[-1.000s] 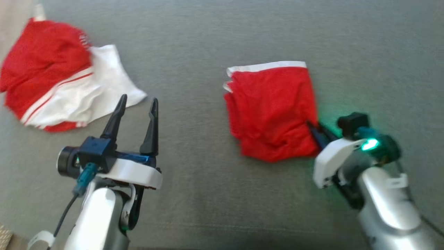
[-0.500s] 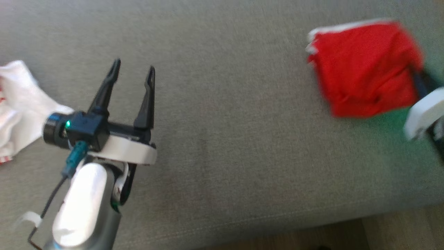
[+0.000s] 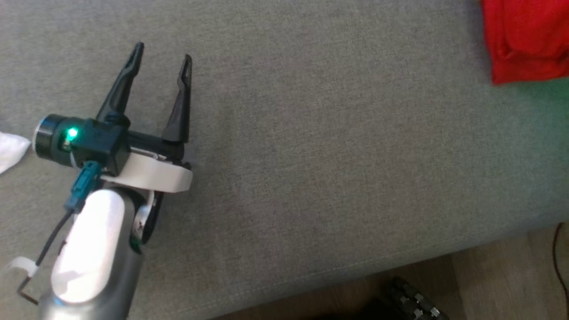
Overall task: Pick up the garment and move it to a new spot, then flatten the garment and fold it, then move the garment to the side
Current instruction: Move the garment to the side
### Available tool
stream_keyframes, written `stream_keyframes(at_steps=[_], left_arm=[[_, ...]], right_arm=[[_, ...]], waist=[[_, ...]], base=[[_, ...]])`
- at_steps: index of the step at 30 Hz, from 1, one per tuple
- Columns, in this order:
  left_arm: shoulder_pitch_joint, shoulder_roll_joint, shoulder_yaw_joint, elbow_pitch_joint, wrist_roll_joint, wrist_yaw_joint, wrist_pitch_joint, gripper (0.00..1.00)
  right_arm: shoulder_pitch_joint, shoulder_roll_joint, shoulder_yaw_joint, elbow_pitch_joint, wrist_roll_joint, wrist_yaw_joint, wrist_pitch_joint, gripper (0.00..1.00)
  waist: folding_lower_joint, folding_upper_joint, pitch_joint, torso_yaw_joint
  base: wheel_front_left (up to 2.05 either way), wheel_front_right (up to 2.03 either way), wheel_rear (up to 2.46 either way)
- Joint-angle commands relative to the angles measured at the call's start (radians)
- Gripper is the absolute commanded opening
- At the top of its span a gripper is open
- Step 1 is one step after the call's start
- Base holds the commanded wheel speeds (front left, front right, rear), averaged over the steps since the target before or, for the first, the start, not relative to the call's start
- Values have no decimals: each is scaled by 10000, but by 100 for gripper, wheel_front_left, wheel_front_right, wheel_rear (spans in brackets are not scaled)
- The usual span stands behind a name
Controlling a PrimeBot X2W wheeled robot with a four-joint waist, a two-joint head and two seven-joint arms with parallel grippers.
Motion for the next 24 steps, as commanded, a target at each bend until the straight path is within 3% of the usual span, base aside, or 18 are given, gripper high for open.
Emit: stream_keyframes(at_steps=[1,9,10,11,12,13,14,24], left_arm=[[-267,328,271,-390,69,11,18,100],[-391,432,226,-420,52,19,67,100],[-397,440,214,-422,50,19,68,100],[-397,450,203,-420,45,18,70,100],[-396,460,196,-420,40,22,74,100],[-395,468,191,-420,34,26,78,100],[-394,476,184,-417,28,31,82,100],[-203,481,171,-201,-134,124,-4,100]], right_arm=[[-100,-466,-168,-379,149,31,2,0],[-227,-476,-418,-283,765,31,-176,0],[-239,-466,-428,-274,797,31,-202,4],[-250,-429,-447,-272,846,31,-229,28],[-258,-384,-458,-285,892,31,-248,46],[-252,-347,-471,-311,899,31,-254,89],[-229,-306,-485,-350,874,31,-253,100],[613,801,-926,-1545,435,31,-614,100]], waist=[[-1,0,146,-121],[-1,0,294,-206],[-1,0,296,-203],[-1,0,292,-203],[-1,0,289,-206],[-1,0,287,-206],[-1,0,278,-204],[-1,0,-207,-179]], base=[[0,0,0],[0,0,0],[0,0,0],[0,0,0],[0,0,0],[0,0,0],[0,0,0],[0,0,0]])
